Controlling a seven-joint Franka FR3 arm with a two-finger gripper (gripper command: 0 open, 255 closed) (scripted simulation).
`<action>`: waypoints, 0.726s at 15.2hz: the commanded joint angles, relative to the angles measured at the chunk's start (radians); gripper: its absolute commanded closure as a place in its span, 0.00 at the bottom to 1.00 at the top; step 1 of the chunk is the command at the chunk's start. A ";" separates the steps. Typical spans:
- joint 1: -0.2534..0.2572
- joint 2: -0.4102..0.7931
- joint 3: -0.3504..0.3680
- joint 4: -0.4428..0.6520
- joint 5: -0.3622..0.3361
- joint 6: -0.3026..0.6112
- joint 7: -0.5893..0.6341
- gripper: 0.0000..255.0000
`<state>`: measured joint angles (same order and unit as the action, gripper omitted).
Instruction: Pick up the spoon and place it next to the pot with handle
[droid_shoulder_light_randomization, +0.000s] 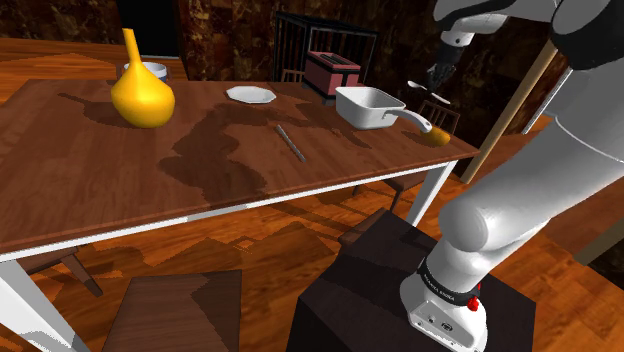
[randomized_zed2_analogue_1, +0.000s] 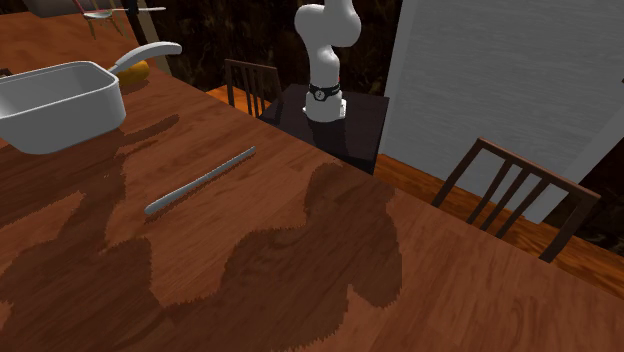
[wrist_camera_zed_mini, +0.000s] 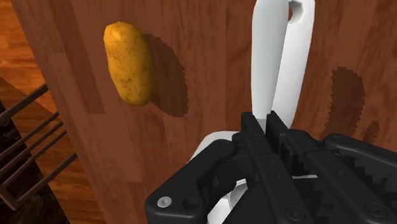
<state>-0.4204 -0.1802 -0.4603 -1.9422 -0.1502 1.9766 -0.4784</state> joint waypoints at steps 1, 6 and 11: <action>-0.014 0.043 -0.037 0.034 0.026 0.011 -0.061 1.00; -0.062 0.185 -0.119 0.177 0.129 0.000 -0.221 1.00; -0.151 0.362 -0.172 0.363 0.268 -0.043 -0.382 1.00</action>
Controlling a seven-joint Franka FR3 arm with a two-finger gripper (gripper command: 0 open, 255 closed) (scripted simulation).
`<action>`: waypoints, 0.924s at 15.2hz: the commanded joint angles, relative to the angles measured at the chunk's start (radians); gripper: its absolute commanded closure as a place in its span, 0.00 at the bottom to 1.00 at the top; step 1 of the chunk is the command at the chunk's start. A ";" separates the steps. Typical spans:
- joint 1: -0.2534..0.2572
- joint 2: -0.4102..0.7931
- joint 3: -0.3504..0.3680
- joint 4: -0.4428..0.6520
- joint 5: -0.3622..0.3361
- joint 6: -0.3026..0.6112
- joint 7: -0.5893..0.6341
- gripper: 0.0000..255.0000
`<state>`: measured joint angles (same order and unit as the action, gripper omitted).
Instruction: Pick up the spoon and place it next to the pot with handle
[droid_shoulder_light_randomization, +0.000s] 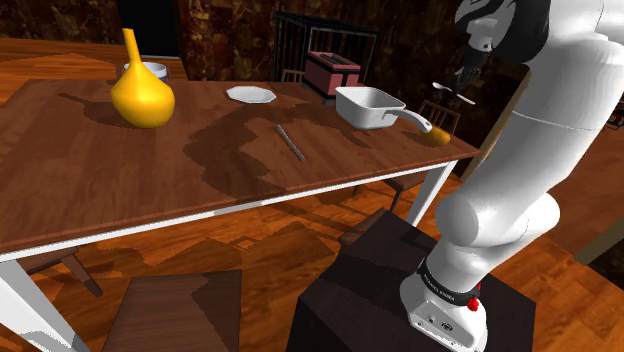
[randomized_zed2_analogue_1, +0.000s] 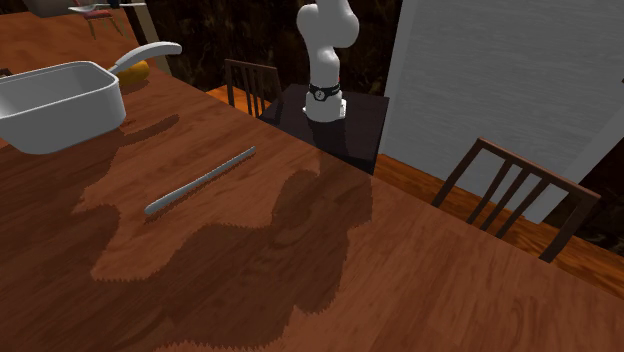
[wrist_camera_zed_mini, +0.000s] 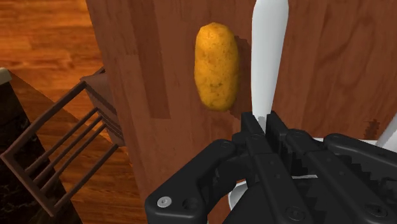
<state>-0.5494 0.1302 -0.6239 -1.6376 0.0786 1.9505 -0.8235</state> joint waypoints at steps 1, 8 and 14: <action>-0.047 0.090 -0.014 0.102 0.069 -0.030 -0.066 1.00; -0.288 0.392 0.001 0.508 0.263 -0.181 -0.219 1.00; -0.363 0.485 0.021 0.603 0.307 -0.187 -0.247 1.00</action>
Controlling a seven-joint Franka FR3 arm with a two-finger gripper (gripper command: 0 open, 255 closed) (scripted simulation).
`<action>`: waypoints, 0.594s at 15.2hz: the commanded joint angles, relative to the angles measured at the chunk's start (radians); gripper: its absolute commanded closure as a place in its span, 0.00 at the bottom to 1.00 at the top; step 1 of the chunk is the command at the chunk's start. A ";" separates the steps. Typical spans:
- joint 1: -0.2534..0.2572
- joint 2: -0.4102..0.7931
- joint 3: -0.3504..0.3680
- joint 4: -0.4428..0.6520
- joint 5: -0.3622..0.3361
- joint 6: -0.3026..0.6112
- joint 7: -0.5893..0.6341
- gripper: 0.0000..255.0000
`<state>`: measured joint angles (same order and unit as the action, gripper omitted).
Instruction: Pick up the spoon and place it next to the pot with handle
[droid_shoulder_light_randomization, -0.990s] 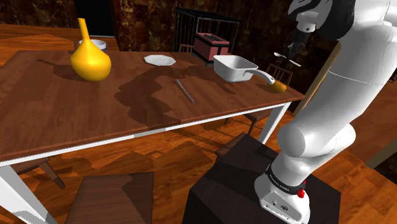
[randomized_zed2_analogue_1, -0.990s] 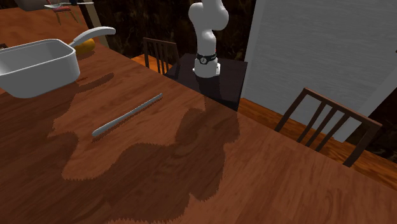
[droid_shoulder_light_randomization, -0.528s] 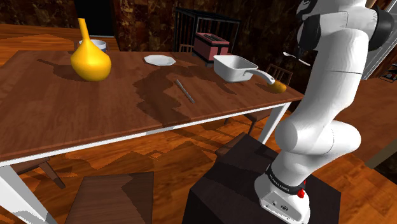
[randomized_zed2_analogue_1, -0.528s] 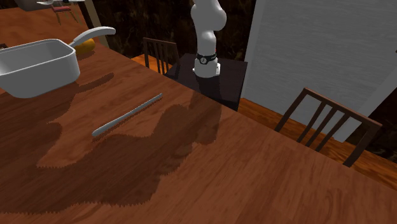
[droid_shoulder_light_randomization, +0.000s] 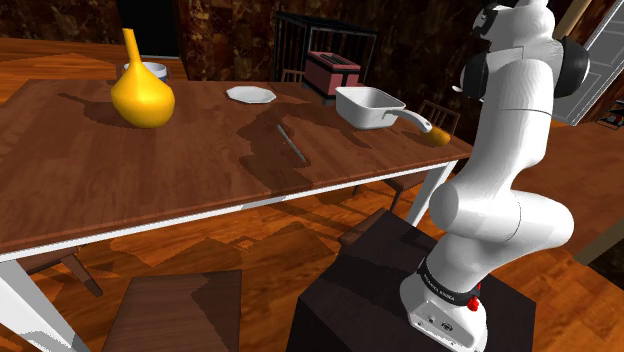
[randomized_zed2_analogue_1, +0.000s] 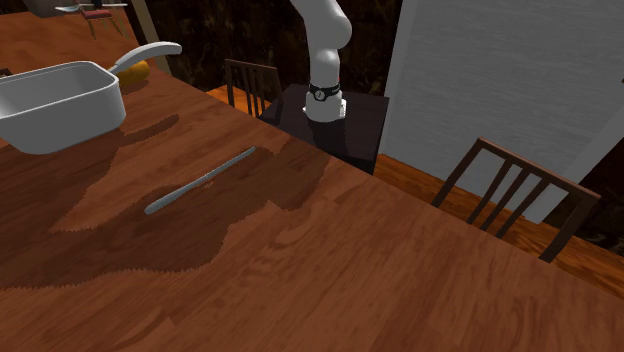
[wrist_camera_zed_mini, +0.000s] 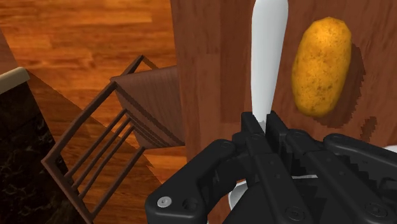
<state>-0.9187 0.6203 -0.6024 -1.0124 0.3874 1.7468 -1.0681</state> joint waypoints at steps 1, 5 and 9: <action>0.013 -0.009 -0.002 -0.044 -0.003 0.033 -0.005 1.00; 0.034 -0.022 -0.003 -0.122 -0.005 0.096 -0.014 1.00; 0.050 -0.028 -0.003 -0.188 -0.004 0.153 -0.023 1.00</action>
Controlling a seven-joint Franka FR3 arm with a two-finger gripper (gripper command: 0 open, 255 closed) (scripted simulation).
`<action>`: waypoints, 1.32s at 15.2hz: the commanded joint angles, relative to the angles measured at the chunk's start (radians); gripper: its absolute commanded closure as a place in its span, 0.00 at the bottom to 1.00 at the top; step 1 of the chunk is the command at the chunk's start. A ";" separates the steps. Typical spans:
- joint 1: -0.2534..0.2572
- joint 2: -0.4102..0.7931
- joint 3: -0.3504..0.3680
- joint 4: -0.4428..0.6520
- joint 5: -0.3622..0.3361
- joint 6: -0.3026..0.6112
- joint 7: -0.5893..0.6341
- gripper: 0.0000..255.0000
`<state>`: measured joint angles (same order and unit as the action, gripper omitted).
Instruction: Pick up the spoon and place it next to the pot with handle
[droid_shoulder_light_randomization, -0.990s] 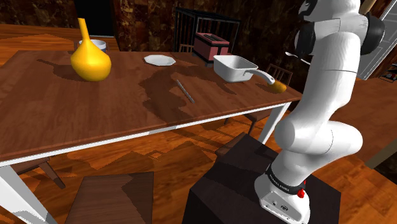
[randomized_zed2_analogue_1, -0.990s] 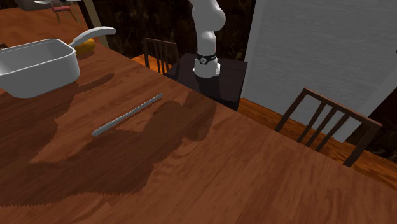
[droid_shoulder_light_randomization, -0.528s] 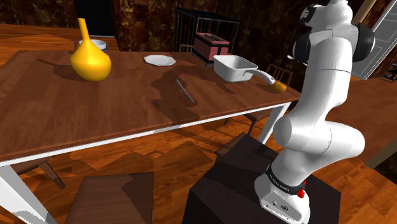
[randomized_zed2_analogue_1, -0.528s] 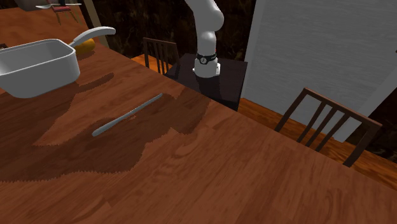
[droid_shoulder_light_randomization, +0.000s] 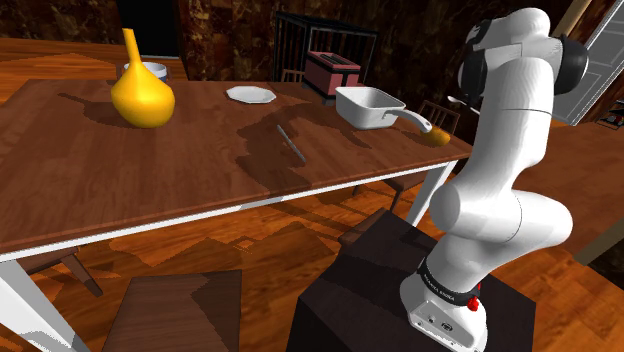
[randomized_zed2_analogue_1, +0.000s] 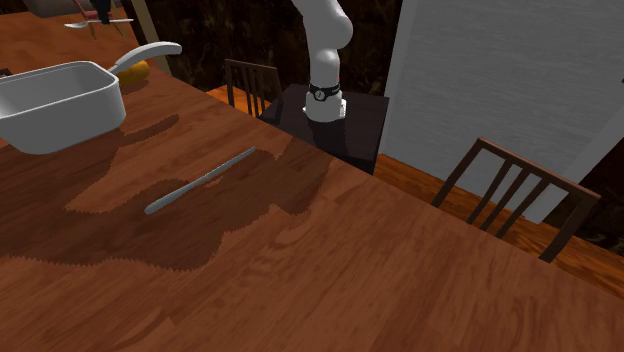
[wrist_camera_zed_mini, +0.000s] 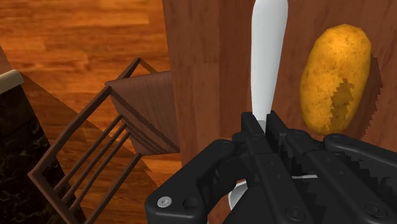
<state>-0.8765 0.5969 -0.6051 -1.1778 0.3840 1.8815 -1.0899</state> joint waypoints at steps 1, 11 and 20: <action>0.011 -0.005 0.000 -0.038 0.000 0.032 -0.003 1.00; 0.031 0.005 0.009 -0.161 0.015 0.158 -0.026 1.00; 0.035 0.034 0.025 -0.238 0.040 0.259 -0.048 1.00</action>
<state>-0.8425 0.6287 -0.5814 -1.4061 0.4218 2.1288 -1.1352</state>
